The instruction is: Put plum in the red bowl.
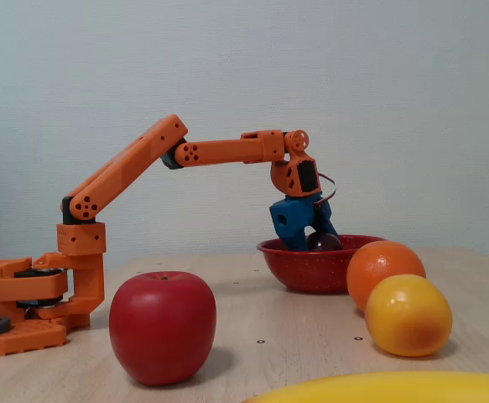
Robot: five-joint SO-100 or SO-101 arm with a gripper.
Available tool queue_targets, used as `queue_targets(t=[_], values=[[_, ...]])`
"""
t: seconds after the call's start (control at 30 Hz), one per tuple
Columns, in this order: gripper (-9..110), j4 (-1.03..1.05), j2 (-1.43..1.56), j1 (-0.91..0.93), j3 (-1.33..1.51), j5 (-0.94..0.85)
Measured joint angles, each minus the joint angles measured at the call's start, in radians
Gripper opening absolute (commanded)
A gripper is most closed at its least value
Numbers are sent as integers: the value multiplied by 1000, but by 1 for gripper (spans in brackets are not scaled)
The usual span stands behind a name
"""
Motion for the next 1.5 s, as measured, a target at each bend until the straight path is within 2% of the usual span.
queue_targets(t=[0.2, 0.87, 1.13, 1.33, 1.5], values=[[39, 15, 0, 0, 0, 2], [39, 144, 69, 11, 0, 29], [39, 216, 149, 15, -95, 29], [36, 255, 230, 15, -95, 29], [31, 255, 333, 97, -49, 31]])
